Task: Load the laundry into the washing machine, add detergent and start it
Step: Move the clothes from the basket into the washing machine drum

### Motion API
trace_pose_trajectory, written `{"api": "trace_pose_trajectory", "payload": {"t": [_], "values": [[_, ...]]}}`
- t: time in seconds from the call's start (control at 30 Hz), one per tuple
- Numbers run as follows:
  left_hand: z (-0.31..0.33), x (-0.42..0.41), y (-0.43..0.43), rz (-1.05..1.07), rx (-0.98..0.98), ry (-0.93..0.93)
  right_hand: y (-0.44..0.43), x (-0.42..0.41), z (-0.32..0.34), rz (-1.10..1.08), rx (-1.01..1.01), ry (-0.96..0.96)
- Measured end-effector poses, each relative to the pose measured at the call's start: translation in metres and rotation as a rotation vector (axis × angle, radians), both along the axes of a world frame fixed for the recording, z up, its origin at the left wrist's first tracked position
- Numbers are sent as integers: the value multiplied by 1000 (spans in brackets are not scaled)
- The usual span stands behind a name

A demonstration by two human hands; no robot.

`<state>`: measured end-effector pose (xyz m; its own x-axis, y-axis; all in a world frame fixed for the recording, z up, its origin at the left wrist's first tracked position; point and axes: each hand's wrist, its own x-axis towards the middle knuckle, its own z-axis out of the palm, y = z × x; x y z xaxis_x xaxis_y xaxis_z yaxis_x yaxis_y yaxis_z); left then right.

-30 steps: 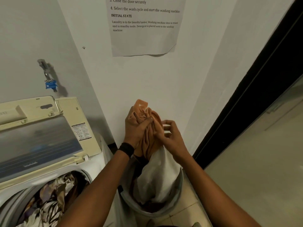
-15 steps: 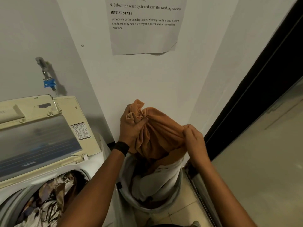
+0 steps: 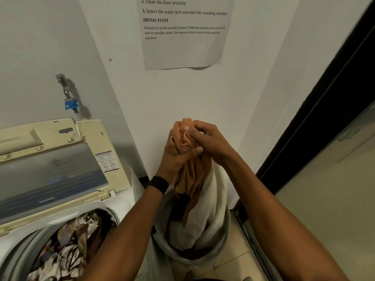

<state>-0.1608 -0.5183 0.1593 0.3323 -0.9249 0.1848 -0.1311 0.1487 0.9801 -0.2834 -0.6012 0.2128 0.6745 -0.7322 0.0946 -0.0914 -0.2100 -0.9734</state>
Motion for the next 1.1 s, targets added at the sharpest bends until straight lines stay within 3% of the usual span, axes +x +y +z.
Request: {"api": "trace_pose_trajectory", "payload": {"t": [0.13,0.27,0.43,0.53,0.6,0.67,0.73,0.77,0.83,0.9,1.0,1.1], "values": [[-10,8,1,153,44,-64,3,-7,-19,44,110,-79],[-17,19,-6,263,45,22,34,-15,-50,-287,4,-62],[-12,16,-15,295,29,-25,73,-21,-114,-406,-151,205],[-13,16,-15,326,10,-11,72,-35,-118,-461,-223,219],[-13,23,-14,347,-6,19,66,-47,-113,-621,-141,96],[-12,30,-11,362,-16,23,61,-57,-108,-725,139,-96],[-11,32,-9,359,-18,-4,59,-62,-102,-669,282,-134],[-11,31,-9,359,-11,-6,60,-62,-100,-661,200,-69],[-10,26,-11,364,-15,-7,59,-63,-95,-751,-150,64],[-10,21,-12,391,-19,-9,58,-60,-86,-764,-387,68],[-8,19,-15,412,-15,-31,70,-51,-83,-542,-298,11],[-6,14,-16,431,-5,-64,79,-41,-97,-450,-171,155]]}}
